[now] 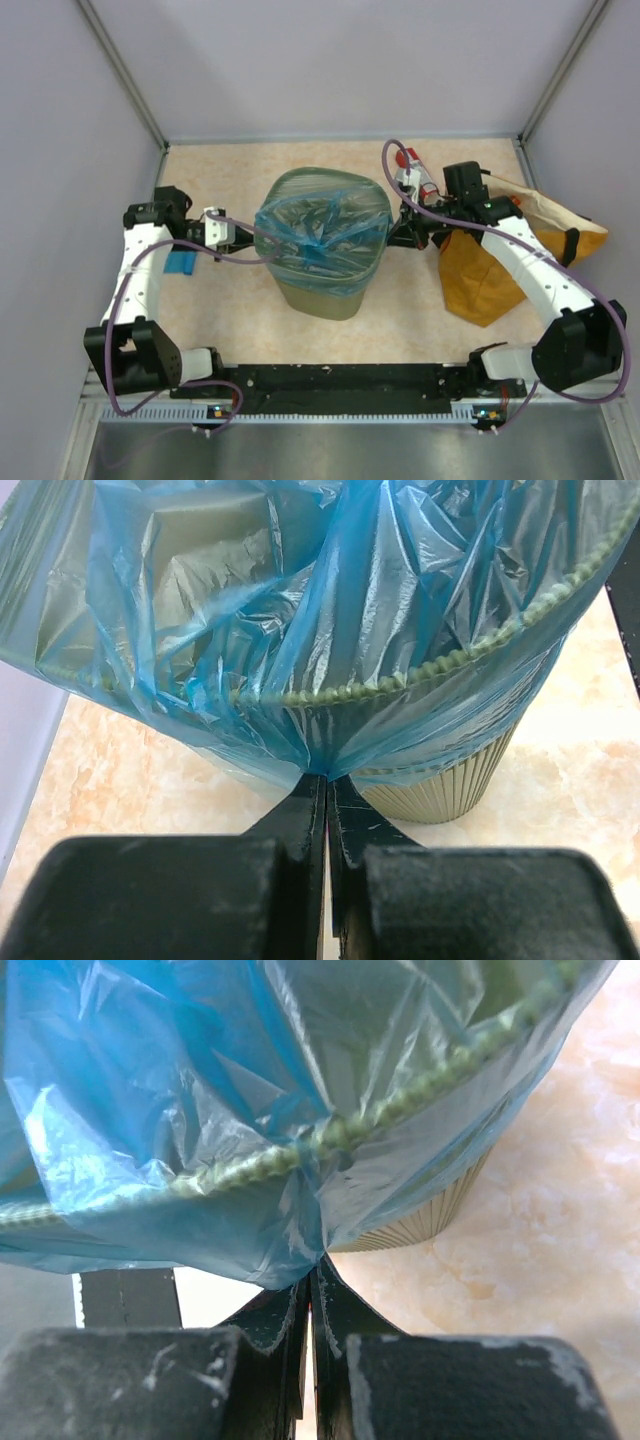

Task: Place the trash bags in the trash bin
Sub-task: Place the trash bag in the trash bin.

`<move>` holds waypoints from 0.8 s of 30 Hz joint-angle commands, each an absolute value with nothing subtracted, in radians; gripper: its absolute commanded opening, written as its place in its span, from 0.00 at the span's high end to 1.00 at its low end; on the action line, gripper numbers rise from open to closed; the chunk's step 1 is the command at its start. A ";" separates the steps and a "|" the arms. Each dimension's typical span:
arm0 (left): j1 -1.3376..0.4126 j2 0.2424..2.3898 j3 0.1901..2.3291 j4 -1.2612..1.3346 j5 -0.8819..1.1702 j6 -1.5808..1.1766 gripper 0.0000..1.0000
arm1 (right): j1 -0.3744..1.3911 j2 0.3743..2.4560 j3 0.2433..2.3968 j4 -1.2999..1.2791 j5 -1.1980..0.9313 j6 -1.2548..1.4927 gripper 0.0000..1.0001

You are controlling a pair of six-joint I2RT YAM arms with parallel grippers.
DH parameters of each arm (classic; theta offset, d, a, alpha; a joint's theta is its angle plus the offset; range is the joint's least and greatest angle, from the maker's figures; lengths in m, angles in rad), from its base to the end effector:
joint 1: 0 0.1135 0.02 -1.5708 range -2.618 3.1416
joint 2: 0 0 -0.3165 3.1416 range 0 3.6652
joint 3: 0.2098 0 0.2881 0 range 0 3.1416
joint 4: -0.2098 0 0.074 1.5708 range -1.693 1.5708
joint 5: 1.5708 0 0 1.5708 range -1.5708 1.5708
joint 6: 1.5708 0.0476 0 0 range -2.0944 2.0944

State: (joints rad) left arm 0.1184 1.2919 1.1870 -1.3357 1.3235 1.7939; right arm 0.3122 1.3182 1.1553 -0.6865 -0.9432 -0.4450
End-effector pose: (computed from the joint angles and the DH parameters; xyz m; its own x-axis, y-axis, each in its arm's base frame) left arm 0.2343 -0.0186 0.3630 0.3116 0.2775 -0.9088 0.9389 0.0571 0.3393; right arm 0.2699 0.1276 0.3569 -0.3484 -0.3780 -0.8577 -0.9296 0.2569 0.2643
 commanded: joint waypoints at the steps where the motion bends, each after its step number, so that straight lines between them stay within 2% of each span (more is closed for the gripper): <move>1: 0.117 1.316 1.174 -1.520 1.313 1.812 1.00 | 0.327 1.282 1.126 -0.643 -0.957 -0.451 1.00; 11: 0.121 1.325 1.163 -1.463 1.307 1.775 1.00 | 0.327 1.270 1.108 -0.600 -0.989 -0.417 1.00; 15: 0.121 1.316 1.178 -1.479 1.308 1.763 1.00 | 0.327 1.270 1.163 -0.702 -0.965 -0.477 1.00; 16: 0.121 1.312 1.183 -1.485 1.310 1.764 1.00 | 0.325 1.263 1.184 -0.742 -0.954 -0.497 0.91; 19: 0.120 1.301 1.198 -1.494 1.309 1.756 1.00 | 0.327 1.232 1.212 -0.799 -0.937 -0.543 0.54; 21: 0.121 1.298 1.218 -1.500 1.305 1.744 1.00 | 0.327 1.175 1.210 -0.801 -0.925 -0.558 0.37; 22: 0.121 1.295 1.226 -1.502 1.305 1.740 1.00 | 0.325 1.161 1.210 -0.799 -0.925 -0.569 0.23; 24: 0.120 1.289 1.239 -1.505 1.310 1.732 1.00 | 0.330 1.120 1.212 -0.782 -0.914 -0.571 0.10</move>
State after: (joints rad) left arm 0.1188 1.3254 1.1839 -1.3392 1.2911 1.7489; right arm 0.3122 1.2266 1.1542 -0.7750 -0.9207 -0.5163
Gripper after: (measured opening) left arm 0.008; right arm 0.806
